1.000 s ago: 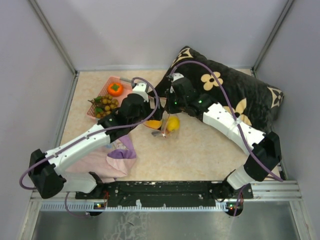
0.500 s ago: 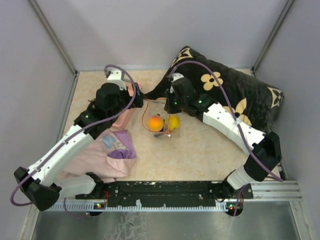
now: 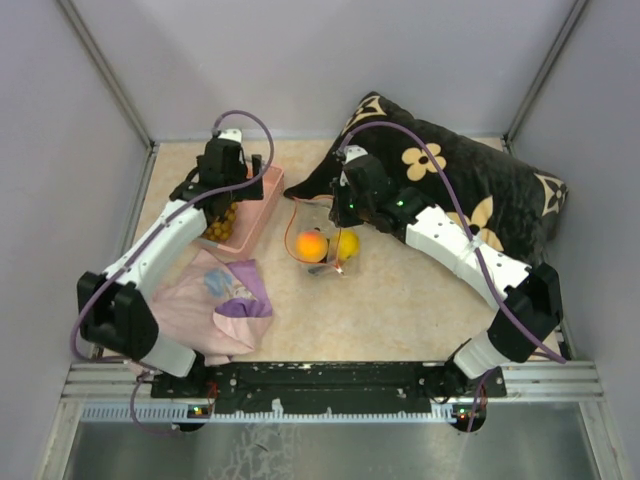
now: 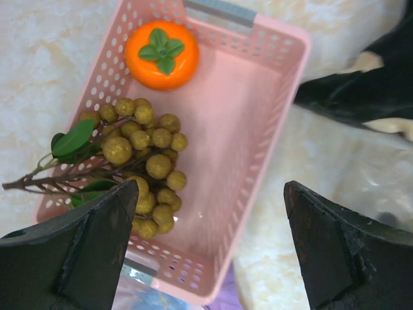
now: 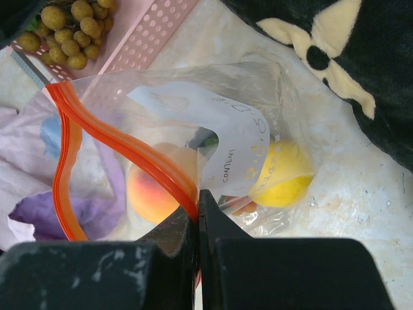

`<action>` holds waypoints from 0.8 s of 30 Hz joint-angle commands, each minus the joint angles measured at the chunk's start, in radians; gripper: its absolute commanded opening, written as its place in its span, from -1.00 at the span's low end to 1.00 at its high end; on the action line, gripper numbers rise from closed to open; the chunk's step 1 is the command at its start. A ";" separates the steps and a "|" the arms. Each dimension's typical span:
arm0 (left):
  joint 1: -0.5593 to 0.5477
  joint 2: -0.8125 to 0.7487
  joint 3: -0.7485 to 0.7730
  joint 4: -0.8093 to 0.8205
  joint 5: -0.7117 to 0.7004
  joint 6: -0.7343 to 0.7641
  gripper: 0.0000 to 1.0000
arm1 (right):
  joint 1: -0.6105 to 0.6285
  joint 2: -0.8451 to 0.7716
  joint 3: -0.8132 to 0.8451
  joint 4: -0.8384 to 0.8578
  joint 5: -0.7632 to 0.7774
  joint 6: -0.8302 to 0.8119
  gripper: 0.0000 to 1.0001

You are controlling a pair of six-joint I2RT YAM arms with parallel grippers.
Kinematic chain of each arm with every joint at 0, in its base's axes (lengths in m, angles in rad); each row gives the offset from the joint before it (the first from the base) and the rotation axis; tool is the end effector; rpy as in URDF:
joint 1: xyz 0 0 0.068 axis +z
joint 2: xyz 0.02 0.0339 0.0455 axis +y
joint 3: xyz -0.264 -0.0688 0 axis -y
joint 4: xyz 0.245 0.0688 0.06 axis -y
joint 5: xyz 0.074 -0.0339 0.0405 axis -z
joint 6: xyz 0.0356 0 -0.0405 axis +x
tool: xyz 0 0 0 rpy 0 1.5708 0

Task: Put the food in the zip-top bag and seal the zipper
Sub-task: Pick up the fake fruit from the bin.

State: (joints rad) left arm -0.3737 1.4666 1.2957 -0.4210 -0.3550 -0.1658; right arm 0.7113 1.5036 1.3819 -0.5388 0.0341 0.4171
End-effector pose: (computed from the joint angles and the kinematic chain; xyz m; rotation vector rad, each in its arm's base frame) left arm 0.3148 -0.1102 0.3336 0.0184 2.1220 0.0654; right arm 0.2578 0.2206 0.3395 -0.3173 2.2717 0.5672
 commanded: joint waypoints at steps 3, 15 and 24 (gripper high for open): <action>0.058 0.166 0.109 -0.003 -0.038 0.144 0.99 | 0.001 -0.005 0.020 0.030 0.013 -0.022 -1.00; 0.092 0.470 0.289 0.032 -0.096 0.318 0.92 | 0.000 0.006 0.012 0.020 -0.002 -0.014 -1.00; 0.119 0.657 0.441 0.039 -0.077 0.429 0.87 | -0.004 0.018 0.012 0.016 -0.003 -0.011 -1.00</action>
State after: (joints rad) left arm -0.2771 2.0739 1.6661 -0.4057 -0.4309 0.1864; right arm 0.7113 1.5196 1.3819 -0.5404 0.0345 0.4118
